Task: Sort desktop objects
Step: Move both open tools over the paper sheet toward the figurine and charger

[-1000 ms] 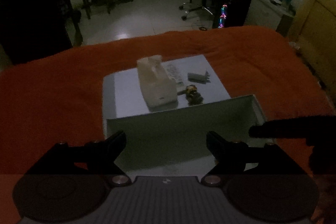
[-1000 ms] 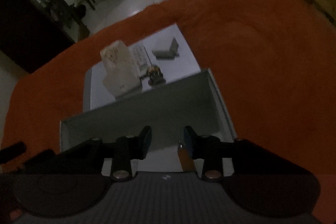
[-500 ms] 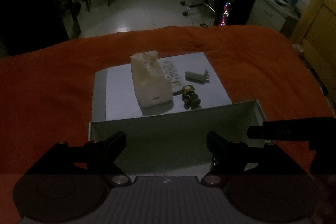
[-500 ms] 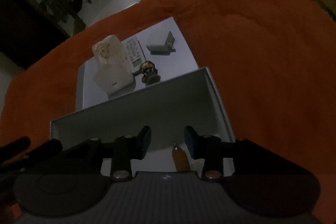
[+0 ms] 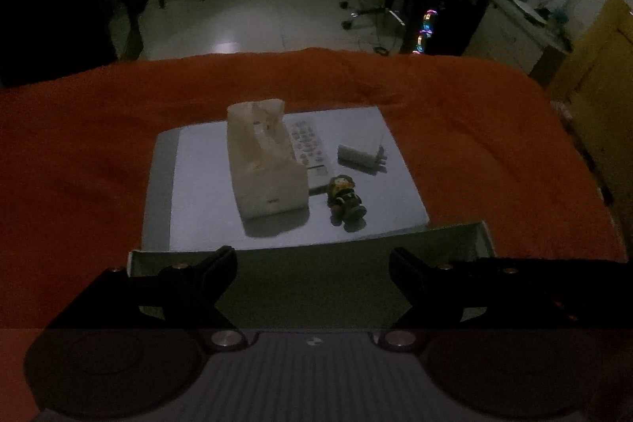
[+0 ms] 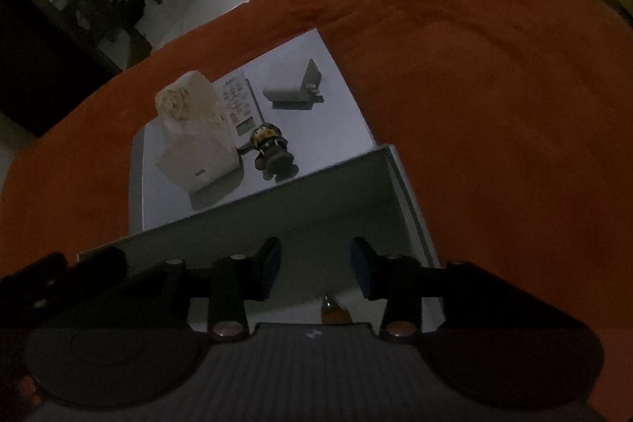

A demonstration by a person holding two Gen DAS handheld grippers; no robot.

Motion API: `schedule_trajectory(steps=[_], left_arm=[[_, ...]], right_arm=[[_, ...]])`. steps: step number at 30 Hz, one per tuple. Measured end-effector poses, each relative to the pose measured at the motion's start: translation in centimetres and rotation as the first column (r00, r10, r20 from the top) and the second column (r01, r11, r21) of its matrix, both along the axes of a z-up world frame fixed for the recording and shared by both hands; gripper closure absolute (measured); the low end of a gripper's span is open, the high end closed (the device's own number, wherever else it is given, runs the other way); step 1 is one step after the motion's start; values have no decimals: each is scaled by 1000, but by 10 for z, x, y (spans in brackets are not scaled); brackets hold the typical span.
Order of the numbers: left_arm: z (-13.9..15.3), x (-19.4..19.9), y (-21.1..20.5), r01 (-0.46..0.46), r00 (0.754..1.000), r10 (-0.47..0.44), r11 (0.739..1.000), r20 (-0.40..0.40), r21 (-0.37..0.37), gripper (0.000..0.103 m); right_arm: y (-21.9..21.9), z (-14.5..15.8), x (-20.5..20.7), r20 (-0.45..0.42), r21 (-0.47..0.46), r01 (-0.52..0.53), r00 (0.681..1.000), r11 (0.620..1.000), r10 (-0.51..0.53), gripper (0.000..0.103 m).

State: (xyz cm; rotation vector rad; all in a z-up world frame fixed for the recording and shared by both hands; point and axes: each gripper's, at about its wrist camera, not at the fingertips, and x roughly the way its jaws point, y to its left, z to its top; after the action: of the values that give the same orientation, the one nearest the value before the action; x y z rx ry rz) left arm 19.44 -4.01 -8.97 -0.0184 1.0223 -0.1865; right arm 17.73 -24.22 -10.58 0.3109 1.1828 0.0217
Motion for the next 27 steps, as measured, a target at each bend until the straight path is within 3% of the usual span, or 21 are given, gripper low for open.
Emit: schedule_trajectory(steps=[9, 19, 27], left_arm=[[-17, 34, -12, -32, 996, 28, 998, -79, -50, 20], [-38, 96, -25, -63, 988, 49, 994, -147, -92, 20], [-68, 120, -32, -115, 969, 86, 987, -231, -115, 20]], right_arm=[[0, 0, 42, -82, -109, -151, 986, 982, 143, 58], [-6, -12, 113, -163, -111, -273, 954, 956, 253, 58], [4, -14, 161, -175, -128, -332, 935, 935, 308, 58]])
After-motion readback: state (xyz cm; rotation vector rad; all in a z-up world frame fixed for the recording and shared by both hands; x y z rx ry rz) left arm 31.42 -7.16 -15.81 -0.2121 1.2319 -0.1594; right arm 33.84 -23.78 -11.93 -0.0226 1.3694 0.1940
